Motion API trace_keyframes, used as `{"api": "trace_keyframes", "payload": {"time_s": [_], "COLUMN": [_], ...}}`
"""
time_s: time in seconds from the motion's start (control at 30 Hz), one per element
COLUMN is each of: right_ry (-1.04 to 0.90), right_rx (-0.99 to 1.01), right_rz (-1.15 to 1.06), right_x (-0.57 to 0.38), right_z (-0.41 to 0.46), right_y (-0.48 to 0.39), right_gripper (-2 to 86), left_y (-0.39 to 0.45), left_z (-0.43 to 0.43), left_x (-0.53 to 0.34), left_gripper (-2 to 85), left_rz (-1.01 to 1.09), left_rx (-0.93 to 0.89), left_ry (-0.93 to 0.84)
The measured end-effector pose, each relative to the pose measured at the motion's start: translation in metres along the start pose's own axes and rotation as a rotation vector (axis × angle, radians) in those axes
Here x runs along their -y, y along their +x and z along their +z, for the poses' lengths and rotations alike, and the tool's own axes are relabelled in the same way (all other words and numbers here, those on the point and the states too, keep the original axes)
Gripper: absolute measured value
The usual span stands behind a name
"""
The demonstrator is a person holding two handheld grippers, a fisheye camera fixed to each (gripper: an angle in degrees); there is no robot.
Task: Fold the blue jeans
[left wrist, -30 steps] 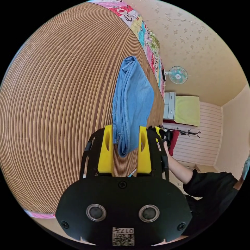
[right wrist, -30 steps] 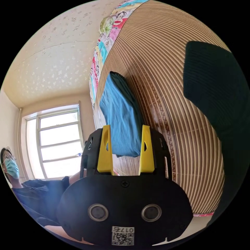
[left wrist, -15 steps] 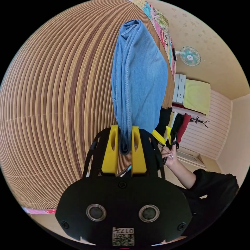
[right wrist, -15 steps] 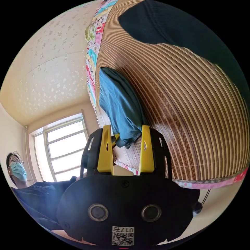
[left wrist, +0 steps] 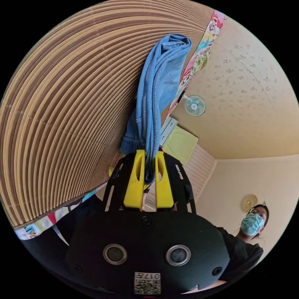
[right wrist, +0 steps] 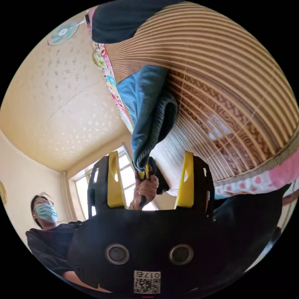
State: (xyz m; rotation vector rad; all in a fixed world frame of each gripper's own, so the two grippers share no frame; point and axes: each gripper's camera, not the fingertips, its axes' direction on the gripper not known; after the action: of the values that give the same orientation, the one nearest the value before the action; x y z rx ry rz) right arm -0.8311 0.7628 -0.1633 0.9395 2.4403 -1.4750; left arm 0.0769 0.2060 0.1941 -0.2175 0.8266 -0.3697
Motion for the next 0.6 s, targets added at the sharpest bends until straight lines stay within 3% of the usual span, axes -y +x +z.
{"api": "trace_keyframes", "payload": {"time_s": [0.2,0.3,0.47,0.53,0.6], "right_ry": [0.032,0.056,-0.018,-0.025,-0.035], "right_rx": [0.261,0.378,0.164,0.136,0.114], "right_rz": [-0.009,-0.018,-0.099,-0.143,-0.193], "right_x": [0.006,0.012,-0.005,-0.012,-0.016], "right_z": [0.004,-0.003,-0.016,-0.019,-0.021], "right_y": [0.015,0.008,-0.037,-0.06,-0.088], "right_gripper": [29.2,24.9,6.7,4.9,4.0], "left_y": [0.024,0.033,0.05,0.056,0.058], "left_z": [-0.01,-0.019,-0.03,-0.038,-0.064], "left_x": [-0.022,-0.036,-0.055,-0.064,-0.08], "left_gripper": [5.5,5.4,6.0,6.5,6.8], "left_rz": [0.031,0.062,0.133,0.17,0.123], "left_rx": [0.092,0.164,0.194,0.186,0.086], "left_ry": [-0.048,-0.071,-0.077,-0.06,0.068]}}
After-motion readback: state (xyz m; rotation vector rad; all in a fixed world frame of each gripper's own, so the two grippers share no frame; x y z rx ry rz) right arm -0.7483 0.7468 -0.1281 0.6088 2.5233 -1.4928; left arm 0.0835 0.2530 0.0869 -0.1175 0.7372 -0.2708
